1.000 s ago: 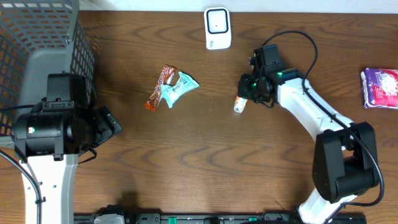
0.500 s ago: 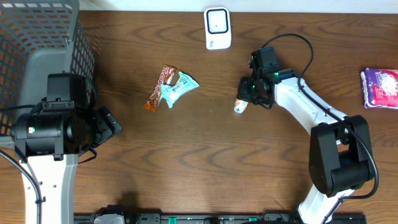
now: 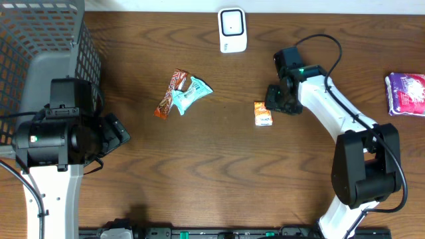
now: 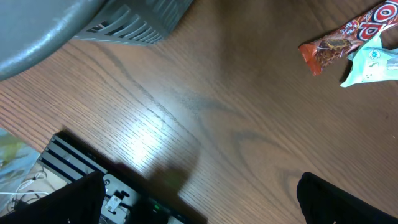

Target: Scan the item barcode

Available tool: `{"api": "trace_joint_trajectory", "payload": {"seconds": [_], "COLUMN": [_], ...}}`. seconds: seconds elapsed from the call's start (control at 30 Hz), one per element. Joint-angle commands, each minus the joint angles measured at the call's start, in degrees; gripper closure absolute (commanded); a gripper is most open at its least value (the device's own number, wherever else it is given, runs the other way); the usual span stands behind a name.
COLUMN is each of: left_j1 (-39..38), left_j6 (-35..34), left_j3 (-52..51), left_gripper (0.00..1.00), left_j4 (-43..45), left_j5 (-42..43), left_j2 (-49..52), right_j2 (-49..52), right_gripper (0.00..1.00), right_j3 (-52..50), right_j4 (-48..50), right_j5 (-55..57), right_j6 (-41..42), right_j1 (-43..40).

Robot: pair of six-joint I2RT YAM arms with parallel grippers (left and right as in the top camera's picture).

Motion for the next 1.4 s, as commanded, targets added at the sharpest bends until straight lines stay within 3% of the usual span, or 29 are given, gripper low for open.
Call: {"api": "trace_joint_trajectory", "payload": {"seconds": [0.0, 0.1, 0.43, 0.67, 1.37], "left_j1": [0.31, 0.31, 0.31, 0.31, 0.31], "left_j6": [-0.52, -0.52, -0.55, -0.55, -0.52], "left_j3": [-0.07, -0.07, -0.07, -0.07, -0.07], "left_gripper": [0.02, 0.02, 0.02, 0.02, 0.02], "left_j4": [-0.22, -0.22, -0.22, -0.22, -0.22], "left_j5": [-0.87, -0.87, -0.87, -0.90, -0.87], "left_j2": [-0.04, -0.04, -0.04, -0.04, -0.04], "right_j2": [0.28, 0.28, 0.35, 0.35, 0.37], "right_gripper": [0.37, 0.28, 0.30, 0.12, 0.19], "right_j3": [1.38, 1.38, 0.85, 0.20, -1.27], "right_j4": [-0.31, -0.39, -1.05, -1.75, 0.17], "right_j5": [-2.03, -2.64, -2.67, -3.34, -0.90], "right_j6": [-4.04, -6.67, -8.26, -8.22, -8.28], "right_j1": [0.04, 0.04, 0.04, 0.04, 0.09]}}
